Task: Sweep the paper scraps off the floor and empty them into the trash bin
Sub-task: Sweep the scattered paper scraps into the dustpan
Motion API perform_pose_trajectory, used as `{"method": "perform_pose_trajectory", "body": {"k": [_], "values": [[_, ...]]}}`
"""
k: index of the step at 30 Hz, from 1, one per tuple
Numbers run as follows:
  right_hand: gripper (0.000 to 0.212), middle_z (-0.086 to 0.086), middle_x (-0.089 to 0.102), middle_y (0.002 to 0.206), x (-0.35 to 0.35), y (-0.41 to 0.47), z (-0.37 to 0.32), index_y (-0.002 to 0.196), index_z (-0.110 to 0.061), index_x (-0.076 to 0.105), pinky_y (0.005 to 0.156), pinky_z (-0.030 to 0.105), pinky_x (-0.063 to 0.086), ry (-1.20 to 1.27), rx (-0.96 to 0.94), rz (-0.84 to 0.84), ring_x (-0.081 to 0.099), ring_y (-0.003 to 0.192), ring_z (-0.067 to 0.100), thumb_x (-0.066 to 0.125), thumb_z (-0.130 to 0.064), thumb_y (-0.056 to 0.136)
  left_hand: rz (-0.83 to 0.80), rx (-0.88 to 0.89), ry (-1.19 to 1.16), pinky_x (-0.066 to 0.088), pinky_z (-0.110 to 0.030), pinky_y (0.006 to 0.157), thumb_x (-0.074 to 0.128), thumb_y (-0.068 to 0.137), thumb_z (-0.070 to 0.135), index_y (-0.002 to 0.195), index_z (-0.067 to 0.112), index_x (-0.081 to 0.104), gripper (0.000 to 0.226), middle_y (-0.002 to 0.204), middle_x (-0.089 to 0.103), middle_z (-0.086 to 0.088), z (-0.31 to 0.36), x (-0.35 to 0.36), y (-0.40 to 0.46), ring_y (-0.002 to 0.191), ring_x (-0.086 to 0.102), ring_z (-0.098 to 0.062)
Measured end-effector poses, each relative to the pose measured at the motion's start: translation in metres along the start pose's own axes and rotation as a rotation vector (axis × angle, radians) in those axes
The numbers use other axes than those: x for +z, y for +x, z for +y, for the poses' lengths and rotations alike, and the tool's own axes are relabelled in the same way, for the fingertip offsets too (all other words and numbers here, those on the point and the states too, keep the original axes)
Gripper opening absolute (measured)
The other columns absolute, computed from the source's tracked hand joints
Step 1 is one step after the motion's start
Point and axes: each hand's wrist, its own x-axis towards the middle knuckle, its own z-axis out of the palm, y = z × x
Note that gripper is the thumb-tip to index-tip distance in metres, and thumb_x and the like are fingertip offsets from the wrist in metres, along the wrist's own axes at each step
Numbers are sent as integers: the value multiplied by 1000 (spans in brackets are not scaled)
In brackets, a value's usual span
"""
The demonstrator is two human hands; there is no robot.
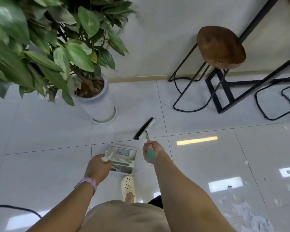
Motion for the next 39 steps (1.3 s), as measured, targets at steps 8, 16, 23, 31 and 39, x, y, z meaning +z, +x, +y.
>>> {"method": "perform_pose_trajectory", "body": {"k": [8, 16, 23, 31, 39], "values": [[17, 8, 49, 46, -77, -34, -65, 74, -11, 42, 39, 20, 44, -124, 41, 428, 48, 32, 20, 50, -7, 88, -112, 59, 147, 47, -29, 48, 63, 87, 15, 67, 11, 62, 21, 65, 64, -10, 80, 36, 17, 60, 59, -28], [13, 12, 41, 76, -281, -93, -123, 81, -1, 41, 68, 32, 42, -62, 26, 807, 44, 65, 24, 43, -3, 94, -280, 283, 351, 44, -28, 55, 67, 88, 19, 73, 14, 66, 16, 68, 66, -5, 182, 133, 18, 64, 61, -25], [9, 10, 55, 67, -416, -142, -116, 86, -4, 56, 58, 27, 42, 476, -61, 881, 50, 59, 24, 50, -3, 80, -571, 421, 542, 42, -23, 40, 62, 88, 13, 91, 16, 67, 8, 76, 67, -12, 310, 285, -27, 56, 57, -28], [8, 11, 57, 54, -471, -187, -79, 81, -2, 57, 57, 27, 41, 1070, -168, 938, 51, 55, 24, 54, -7, 86, -1069, 761, 1181, 39, -22, 43, 54, 84, 13, 115, 17, 56, 31, 86, 64, -16, 389, 451, -137, 43, 57, -19], [12, 5, 49, 47, -442, -194, -28, 80, -3, 54, 30, 15, 36, 1738, -344, 943, 45, 47, 15, 50, -1, 91, -1262, 1238, 1472, 48, -29, 76, 54, 84, 15, 115, 26, 64, 34, 108, 70, -4, 409, 561, -180, 91, 63, -25]]}}
